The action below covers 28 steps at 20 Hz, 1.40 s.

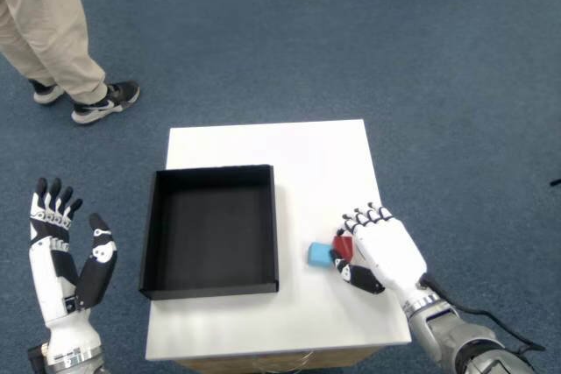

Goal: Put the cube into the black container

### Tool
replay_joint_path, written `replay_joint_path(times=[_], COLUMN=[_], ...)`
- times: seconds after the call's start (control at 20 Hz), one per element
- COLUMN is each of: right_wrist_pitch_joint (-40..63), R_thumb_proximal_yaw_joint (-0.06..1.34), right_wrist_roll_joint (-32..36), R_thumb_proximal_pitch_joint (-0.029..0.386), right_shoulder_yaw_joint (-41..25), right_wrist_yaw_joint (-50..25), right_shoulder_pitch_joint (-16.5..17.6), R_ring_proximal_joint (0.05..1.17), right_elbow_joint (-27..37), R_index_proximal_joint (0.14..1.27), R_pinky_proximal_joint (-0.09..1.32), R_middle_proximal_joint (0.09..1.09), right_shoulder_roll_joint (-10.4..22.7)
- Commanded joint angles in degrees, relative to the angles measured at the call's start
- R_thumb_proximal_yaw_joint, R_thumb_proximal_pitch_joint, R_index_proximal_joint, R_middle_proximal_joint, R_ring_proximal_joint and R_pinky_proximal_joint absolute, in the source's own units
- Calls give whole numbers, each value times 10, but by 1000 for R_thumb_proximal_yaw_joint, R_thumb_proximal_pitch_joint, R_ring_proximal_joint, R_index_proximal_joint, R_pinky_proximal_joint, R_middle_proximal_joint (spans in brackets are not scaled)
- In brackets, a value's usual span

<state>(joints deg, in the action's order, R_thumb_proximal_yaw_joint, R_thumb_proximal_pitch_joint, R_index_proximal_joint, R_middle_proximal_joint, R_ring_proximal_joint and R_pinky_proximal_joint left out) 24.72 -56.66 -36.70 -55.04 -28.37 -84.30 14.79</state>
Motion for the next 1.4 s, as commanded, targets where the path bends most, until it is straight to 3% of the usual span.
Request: replay_joint_path(times=[0.05,0.3,0.4,0.55,1.4], right_wrist_pitch_joint=[-10,-8,-3,3,35], R_thumb_proximal_yaw_joint=[862,842,878,862,768], right_wrist_roll_joint=[9,11,10,11,23], R_thumb_proximal_pitch_joint=[129,106,53,30,3], right_shoulder_yaw_joint=[7,11,11,12,33], right_wrist_yaw_joint=[-9,-6,-10,-13,-29], right_shoulder_pitch_joint=[-18,-15,-15,-17,10], R_ring_proximal_joint=[317,318,328,340,333], right_elbow_joint=[12,12,15,16,14], R_index_proximal_joint=[656,632,623,607,570], R_pinky_proximal_joint=[212,219,232,254,261], R_middle_proximal_joint=[362,362,372,382,381], right_shoulder_roll_joint=[15,17,19,23,40])
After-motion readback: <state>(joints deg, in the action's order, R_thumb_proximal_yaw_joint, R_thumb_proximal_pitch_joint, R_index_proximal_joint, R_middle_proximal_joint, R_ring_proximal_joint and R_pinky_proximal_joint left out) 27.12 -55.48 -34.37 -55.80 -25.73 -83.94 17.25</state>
